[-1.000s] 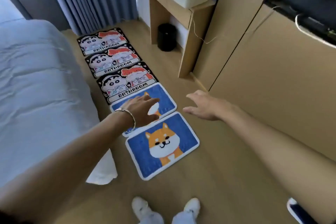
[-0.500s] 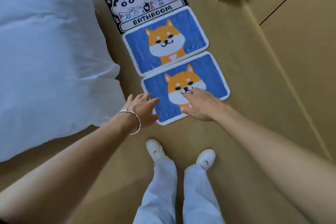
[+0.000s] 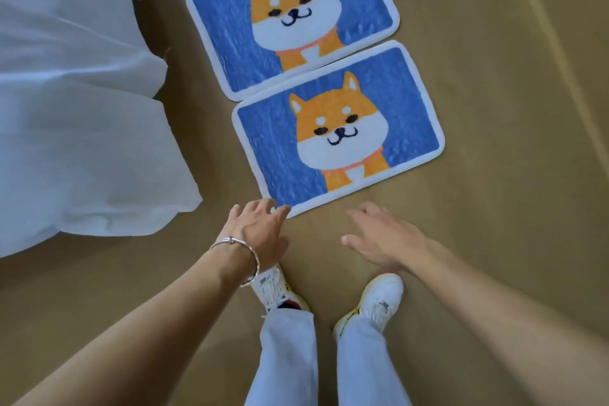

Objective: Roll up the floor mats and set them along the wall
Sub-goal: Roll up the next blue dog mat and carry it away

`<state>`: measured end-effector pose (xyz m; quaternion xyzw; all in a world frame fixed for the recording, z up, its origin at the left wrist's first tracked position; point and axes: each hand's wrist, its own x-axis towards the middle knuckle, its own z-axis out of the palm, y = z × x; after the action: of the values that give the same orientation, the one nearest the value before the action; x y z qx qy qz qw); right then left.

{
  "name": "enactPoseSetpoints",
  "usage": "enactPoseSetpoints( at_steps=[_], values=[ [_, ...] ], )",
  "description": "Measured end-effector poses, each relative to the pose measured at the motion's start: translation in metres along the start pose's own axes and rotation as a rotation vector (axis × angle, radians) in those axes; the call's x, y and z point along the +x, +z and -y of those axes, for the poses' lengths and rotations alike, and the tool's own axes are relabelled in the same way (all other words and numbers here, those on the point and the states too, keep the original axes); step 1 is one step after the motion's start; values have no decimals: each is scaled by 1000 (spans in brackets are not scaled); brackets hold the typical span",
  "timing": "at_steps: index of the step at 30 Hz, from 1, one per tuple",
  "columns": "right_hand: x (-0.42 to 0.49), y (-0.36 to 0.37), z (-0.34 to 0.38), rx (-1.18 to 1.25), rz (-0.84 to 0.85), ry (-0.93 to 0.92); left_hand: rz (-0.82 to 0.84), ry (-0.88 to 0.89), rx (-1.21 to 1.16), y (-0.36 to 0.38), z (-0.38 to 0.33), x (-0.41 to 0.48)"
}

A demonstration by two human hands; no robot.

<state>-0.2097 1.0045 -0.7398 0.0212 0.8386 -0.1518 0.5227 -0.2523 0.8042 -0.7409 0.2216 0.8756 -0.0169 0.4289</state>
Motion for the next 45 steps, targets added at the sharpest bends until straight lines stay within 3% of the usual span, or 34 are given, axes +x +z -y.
enactPoseSetpoints(
  at_steps=[23,29,36,45],
  values=[
    [84,39,13,0,-40,-11,-9,-39,41,64,42,47],
    [146,98,0,122,-104,-49,89,7,154,132,50,105],
    [232,168,-29,118,-180,-14,23,-4,214,208,70,180],
    [261,256,-68,135,-143,47,139,-1,318,269,53,222]
  ],
)
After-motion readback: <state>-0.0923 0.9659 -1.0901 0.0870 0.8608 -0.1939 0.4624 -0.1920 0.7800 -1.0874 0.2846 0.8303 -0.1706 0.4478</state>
